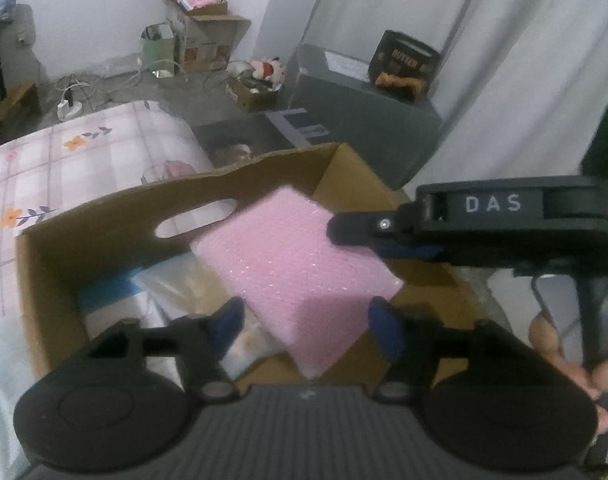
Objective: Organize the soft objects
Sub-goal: 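Carry the pink sponge pad with the right tool into the cardboard box and release, then withdraw the right tool from the cardboard box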
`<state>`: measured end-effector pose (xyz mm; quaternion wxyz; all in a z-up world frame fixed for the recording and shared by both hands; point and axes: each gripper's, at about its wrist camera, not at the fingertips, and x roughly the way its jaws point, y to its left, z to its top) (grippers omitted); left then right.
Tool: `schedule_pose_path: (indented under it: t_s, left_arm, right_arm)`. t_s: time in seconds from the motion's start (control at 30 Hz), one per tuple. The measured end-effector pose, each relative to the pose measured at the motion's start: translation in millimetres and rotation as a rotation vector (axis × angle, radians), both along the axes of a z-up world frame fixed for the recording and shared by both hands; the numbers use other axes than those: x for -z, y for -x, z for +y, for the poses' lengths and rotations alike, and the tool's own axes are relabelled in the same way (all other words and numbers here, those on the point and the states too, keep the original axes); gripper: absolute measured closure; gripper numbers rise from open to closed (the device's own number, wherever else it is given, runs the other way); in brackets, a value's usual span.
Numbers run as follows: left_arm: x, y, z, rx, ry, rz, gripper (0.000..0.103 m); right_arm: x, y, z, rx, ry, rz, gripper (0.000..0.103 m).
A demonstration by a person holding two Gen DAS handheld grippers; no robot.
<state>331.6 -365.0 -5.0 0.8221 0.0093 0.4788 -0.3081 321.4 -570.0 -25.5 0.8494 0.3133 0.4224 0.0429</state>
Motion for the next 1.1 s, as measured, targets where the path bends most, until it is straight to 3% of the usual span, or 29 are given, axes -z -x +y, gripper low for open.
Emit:
schedule_pose_path:
  t_s: [0.27, 0.6, 0.9, 1.1]
  left_arm:
    - [11, -8, 2, -0.025, -0.042, 0.016, 0.029]
    - [-47, 17, 62, -0.058, -0.02, -0.036, 0.027]
    - [-113, 87, 198, -0.122, -0.012, -0.149, 0.019]
    - [-124, 139, 296, -0.25, -0.009, -0.212, 0.017]
  right_arm:
    - [23, -7, -10, 0.026, 0.092, 0.007, 0.069]
    - [-15, 26, 3, 0.036, 0.073, -0.058, 0.069]
    - [-55, 92, 68, -0.069, 0.004, -0.14, 0.068]
    - [-76, 115, 137, -0.199, -0.057, -0.188, 0.067]
